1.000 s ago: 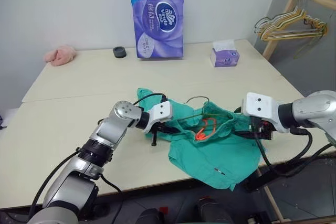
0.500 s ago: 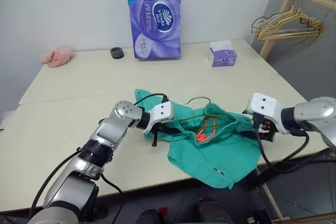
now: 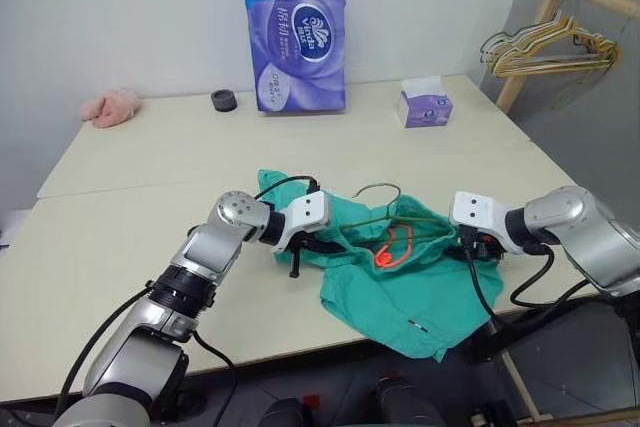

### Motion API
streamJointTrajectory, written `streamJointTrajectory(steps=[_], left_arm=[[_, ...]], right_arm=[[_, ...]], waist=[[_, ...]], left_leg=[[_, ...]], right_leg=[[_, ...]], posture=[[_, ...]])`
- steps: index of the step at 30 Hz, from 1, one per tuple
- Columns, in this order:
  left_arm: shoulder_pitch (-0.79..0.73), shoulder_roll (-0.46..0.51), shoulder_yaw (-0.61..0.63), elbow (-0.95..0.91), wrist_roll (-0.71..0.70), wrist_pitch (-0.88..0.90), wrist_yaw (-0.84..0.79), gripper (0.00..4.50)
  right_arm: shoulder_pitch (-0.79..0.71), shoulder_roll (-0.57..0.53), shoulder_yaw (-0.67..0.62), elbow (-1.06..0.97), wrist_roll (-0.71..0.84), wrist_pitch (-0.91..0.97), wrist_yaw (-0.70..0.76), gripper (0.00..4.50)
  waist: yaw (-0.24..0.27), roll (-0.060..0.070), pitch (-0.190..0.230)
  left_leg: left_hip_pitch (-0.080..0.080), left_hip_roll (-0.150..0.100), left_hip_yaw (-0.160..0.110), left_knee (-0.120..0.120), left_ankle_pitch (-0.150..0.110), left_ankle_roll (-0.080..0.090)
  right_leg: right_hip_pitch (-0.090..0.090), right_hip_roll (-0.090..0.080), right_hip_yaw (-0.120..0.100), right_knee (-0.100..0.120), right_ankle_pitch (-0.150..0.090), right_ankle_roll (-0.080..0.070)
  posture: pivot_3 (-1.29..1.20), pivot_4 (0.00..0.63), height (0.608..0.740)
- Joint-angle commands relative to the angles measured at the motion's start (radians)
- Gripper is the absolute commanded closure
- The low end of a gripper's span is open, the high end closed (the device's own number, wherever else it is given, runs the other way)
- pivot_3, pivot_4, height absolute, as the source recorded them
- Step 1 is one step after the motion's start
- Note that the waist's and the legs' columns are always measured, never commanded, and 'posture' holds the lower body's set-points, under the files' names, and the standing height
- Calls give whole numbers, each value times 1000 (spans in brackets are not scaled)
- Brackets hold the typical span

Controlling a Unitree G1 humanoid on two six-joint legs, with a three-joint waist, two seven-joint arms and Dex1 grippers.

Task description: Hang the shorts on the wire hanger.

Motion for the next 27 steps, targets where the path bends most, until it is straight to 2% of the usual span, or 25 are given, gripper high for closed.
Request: streamJointTrajectory(steps=[1,2,3,13,19,27], left_arm=[[-5,5,38,-31,-22,-11,1,4500],[-4,7,38,-32,-23,-12,-4,4500],[-3,10,36,-34,-24,-10,-13,4500],[-13,17,21,-26,-8,-23,-43,4500],[-17,-10,46,-9,-7,-19,5,4500],[-57,2,152,133,-40,-28,29,2195]], right_arm=[[-26,10,-27,-34,-8,-7,23,3968],[-29,13,-25,-41,-10,-6,27,4309],[-31,17,-23,-49,-13,-5,32,4455],[-44,48,-15,-91,-37,12,71,4455],[-25,50,-35,-108,-37,21,80,4455],[1,37,-67,-131,-21,54,80,4500]], waist=[[1,0,0],[1,0,0],[1,0,0],[1,0,0],[1,0,0],[-1,0,0]], left_leg=[[0,0,0,0,0,0],[0,0,0,0,0,0],[0,0,0,0,0,0],[0,0,0,0,0,0],[0,0,0,0,0,0],[0,0,-1,0,0,0]], right_leg=[[0,0,0,0,0,0],[0,0,0,0,0,0],[0,0,0,0,0,0],[0,0,0,0,0,0],[0,0,0,0,0,0],[0,0,-1,1,0,0]], posture=[[-183,37,740],[-183,37,740],[-184,36,740],[-189,36,740],[-191,41,740],[-196,46,740]])
